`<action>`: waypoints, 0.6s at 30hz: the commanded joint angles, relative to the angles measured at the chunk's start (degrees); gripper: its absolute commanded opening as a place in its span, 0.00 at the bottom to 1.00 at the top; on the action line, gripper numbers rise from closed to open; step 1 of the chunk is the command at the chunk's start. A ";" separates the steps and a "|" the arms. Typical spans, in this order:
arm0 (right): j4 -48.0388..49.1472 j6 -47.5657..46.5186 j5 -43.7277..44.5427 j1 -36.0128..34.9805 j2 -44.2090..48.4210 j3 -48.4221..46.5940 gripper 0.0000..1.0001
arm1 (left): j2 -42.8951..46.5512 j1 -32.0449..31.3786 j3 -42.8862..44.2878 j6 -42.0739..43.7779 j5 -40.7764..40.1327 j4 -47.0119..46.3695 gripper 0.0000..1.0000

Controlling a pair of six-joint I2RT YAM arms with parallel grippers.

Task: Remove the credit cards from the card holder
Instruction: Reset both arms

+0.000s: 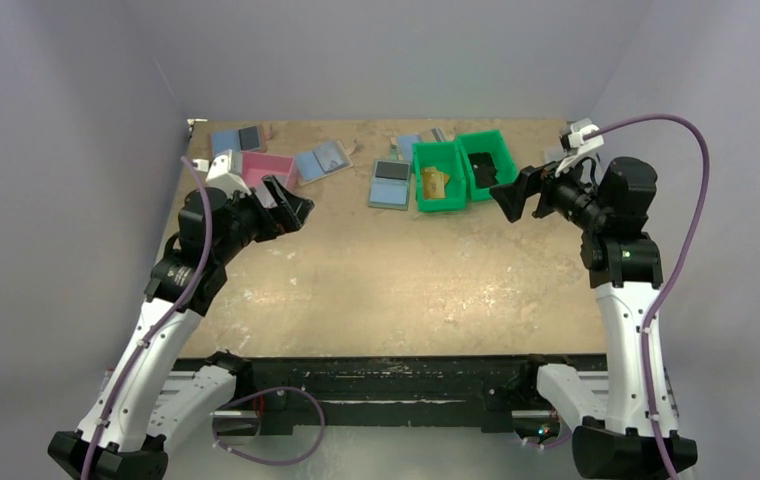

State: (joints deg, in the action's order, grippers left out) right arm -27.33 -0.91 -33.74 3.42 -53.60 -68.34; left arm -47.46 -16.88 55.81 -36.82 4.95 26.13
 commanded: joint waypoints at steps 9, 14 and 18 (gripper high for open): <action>3.37 3.22 -5.57 3.37 -1.49 1.74 0.99 | -2.58 0.36 -3.15 2.80 1.37 -8.28 0.99; 3.99 3.54 -5.90 3.78 -1.27 2.66 0.99 | -3.27 0.36 -2.47 3.77 1.03 -7.82 0.99; 4.12 3.58 -6.34 3.79 -1.07 2.64 0.99 | -3.68 0.36 -3.01 3.39 1.34 -7.80 0.99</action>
State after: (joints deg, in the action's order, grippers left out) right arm -25.65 1.78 -38.50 6.83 -55.22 -65.84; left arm -50.94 -16.88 52.75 -34.68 5.54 20.86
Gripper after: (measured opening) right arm 0.987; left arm 0.993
